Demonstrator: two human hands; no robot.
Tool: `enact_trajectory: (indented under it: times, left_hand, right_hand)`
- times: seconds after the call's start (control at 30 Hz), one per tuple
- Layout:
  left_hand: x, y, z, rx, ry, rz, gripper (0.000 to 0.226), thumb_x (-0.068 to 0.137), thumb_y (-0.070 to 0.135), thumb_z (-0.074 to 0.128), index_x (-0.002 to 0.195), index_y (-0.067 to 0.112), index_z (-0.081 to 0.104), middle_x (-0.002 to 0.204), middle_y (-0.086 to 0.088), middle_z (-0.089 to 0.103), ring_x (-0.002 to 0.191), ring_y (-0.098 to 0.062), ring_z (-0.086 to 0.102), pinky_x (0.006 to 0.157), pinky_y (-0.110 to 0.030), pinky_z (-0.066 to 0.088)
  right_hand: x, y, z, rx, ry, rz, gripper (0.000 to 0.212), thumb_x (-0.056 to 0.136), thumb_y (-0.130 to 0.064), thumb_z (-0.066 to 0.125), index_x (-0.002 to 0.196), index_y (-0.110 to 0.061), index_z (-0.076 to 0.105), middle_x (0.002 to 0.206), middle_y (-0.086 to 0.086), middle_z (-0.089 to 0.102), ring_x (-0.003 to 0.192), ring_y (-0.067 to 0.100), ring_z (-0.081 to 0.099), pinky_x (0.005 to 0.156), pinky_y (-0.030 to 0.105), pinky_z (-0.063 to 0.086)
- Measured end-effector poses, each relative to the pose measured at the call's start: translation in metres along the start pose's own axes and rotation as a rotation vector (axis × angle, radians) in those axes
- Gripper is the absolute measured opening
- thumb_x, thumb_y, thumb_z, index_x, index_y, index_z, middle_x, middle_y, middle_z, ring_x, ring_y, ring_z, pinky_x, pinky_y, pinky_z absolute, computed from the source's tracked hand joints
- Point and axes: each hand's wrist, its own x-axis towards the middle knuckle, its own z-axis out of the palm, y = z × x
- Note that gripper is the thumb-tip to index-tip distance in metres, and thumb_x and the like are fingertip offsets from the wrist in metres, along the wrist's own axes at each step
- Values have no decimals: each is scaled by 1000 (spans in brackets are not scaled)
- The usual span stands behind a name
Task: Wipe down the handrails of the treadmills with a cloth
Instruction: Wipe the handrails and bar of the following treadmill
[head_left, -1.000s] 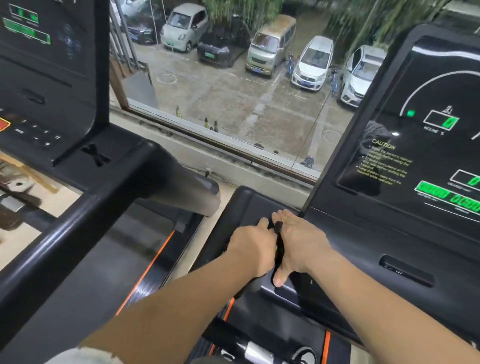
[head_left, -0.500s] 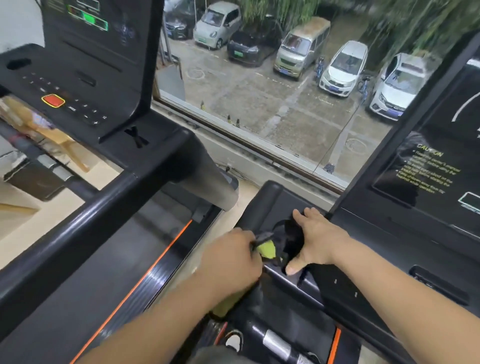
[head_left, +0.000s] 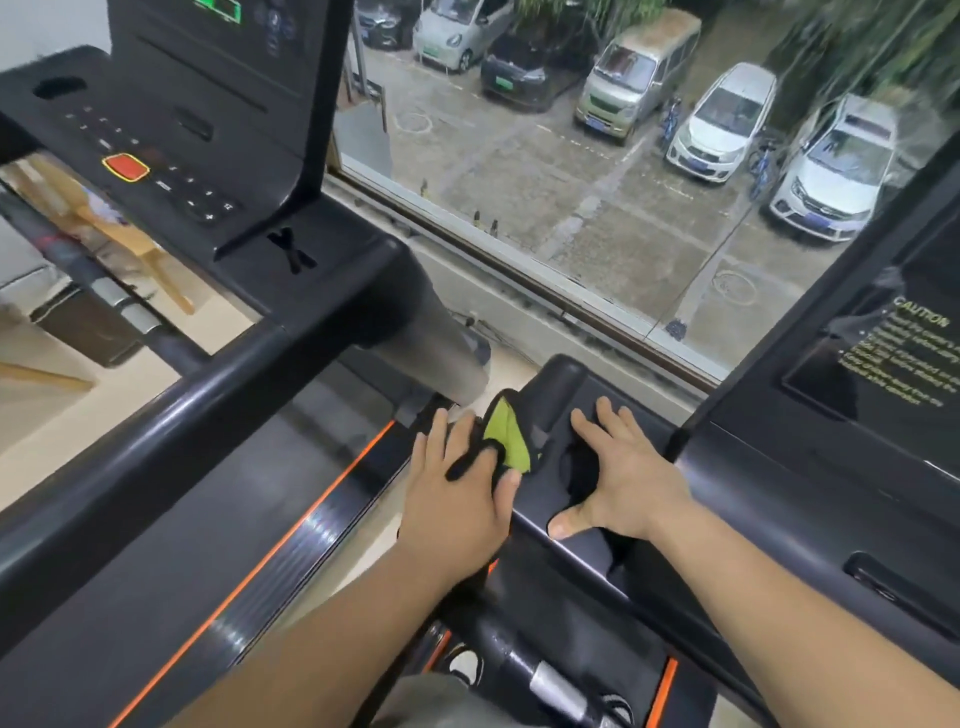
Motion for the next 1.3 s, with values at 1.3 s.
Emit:
enact_trajectory:
  times: [1.3]
  left_hand:
    - [5, 19, -6, 131, 4, 272, 14, 83, 20, 71, 93, 10, 67, 107, -18, 70, 127, -34, 60, 82, -42, 58]
  right_hand:
    - [0, 6, 1, 10, 59, 54, 167, 42, -76, 89, 163, -17, -10, 169, -8, -21, 155, 13, -22, 128, 34, 12]
